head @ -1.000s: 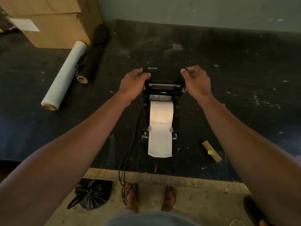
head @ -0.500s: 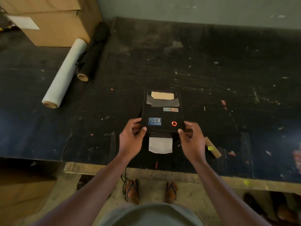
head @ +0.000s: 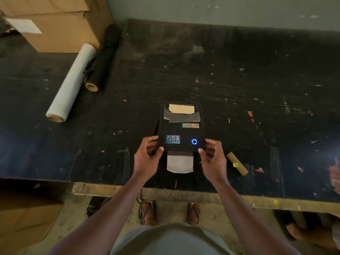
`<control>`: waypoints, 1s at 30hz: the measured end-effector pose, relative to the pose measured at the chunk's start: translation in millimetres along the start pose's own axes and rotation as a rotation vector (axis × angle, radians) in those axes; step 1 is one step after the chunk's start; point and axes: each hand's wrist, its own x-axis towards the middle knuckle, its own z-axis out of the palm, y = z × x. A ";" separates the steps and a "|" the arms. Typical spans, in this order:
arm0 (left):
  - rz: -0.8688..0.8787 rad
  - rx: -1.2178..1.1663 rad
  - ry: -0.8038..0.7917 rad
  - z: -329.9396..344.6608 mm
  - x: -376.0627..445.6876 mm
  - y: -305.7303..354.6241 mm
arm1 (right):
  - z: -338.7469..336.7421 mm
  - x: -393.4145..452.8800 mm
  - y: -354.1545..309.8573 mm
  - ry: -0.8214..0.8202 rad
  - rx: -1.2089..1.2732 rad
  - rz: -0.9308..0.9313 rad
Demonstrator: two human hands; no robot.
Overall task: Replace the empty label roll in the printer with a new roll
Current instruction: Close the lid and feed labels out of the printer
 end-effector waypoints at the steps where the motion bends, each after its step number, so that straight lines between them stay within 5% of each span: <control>1: 0.000 0.000 -0.007 -0.9 0.7 -0.2 | 0.8 0.1 -0.3 0.005 -0.001 0.006; 30: -0.039 -0.154 -0.005 2.9 -1.1 -2.9 | 8.0 1.2 5.2 0.067 0.001 0.027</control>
